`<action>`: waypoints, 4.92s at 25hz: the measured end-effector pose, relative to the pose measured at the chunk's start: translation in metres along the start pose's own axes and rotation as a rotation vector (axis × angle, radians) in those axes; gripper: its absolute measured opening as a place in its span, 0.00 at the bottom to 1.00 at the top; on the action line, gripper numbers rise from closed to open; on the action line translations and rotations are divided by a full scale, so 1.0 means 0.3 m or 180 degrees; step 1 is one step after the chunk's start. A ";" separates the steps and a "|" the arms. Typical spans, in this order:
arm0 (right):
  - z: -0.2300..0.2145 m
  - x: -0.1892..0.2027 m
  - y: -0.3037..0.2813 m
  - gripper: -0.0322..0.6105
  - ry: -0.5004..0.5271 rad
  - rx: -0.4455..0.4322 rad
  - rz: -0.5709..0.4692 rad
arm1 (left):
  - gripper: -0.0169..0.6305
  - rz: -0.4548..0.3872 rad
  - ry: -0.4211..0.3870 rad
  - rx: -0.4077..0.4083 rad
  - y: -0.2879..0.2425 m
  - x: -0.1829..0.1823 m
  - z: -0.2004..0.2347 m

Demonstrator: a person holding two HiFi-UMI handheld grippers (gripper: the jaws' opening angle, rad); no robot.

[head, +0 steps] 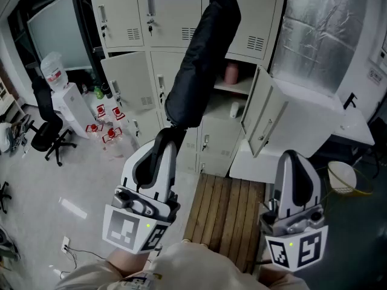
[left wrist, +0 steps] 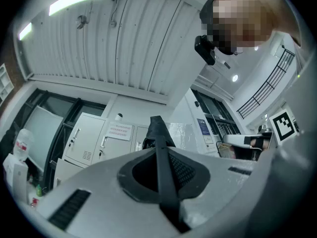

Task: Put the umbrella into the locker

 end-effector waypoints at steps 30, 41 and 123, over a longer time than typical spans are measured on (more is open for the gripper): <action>-0.104 0.116 0.081 0.06 -0.0206 -0.0071 0.0175 | 0.05 0.0235 -0.0126 -0.0140 0.030 0.082 -0.139; -0.135 0.210 0.067 0.06 -0.0253 -0.0131 0.0313 | 0.05 0.0485 -0.0132 -0.0181 0.017 0.182 -0.141; -0.552 1.104 -0.970 0.06 -0.0260 0.0113 0.1207 | 0.06 0.2026 0.0266 0.0826 -1.333 1.369 0.388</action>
Point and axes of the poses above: the fingertips, and each gripper's own axes: y backward along the fingers, z to its left, x out of its underside, the point moved 5 cm from there along y, backward along the fingers, and after that the axes turned 3 degrees about y, right-handed, at the moved point
